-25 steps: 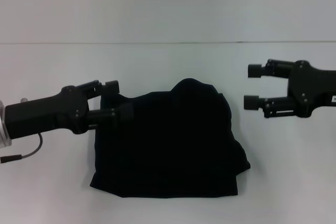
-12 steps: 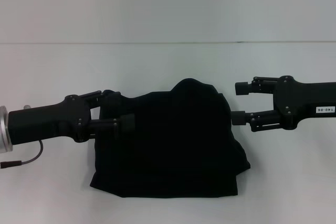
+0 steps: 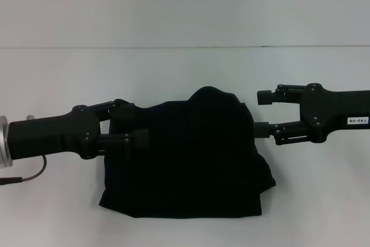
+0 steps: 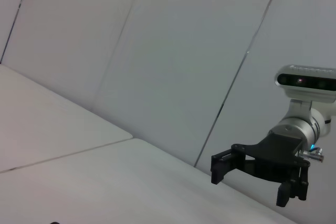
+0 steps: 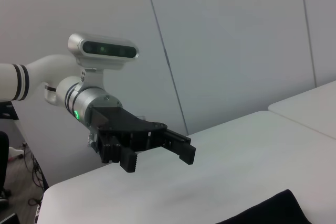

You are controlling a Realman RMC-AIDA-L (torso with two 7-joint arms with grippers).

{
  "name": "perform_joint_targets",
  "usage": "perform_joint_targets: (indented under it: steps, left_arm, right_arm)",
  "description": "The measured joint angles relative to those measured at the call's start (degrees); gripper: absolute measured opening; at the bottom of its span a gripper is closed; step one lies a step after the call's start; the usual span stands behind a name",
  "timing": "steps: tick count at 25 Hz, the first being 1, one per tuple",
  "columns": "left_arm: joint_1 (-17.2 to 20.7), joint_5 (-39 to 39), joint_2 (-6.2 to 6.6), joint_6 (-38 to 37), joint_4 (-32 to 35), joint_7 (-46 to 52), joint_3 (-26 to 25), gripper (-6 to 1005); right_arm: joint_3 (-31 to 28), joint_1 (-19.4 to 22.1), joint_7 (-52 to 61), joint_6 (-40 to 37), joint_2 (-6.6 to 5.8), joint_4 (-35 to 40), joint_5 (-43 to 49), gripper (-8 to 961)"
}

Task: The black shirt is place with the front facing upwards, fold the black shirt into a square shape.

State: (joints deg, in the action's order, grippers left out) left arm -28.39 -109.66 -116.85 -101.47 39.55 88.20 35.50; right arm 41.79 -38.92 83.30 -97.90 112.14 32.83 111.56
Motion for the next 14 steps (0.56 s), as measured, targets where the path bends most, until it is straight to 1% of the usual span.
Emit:
perform_joint_targets:
  steps: [4, 9, 14]
  left_arm:
    - [-0.06, -0.18, 0.27, -0.49, -0.08, 0.4, 0.21, 921]
    - [-0.81, -2.45, 0.91, -1.39, -0.1, 1.94, 0.13, 921]
    - [-1.2, -3.11, 1.0, -1.38, -0.24, 2.18, 0.2, 921]
  right_arm:
    - [0.19, -0.16, 0.58, -0.08, 0.12, -0.03, -0.04, 903]
    - [0.41, -0.19, 1.18, -0.1, 0.21, -0.03, 0.38, 904]
    - [0.56, -0.2, 1.99, -0.1, 0.27, -0.03, 0.63, 904]
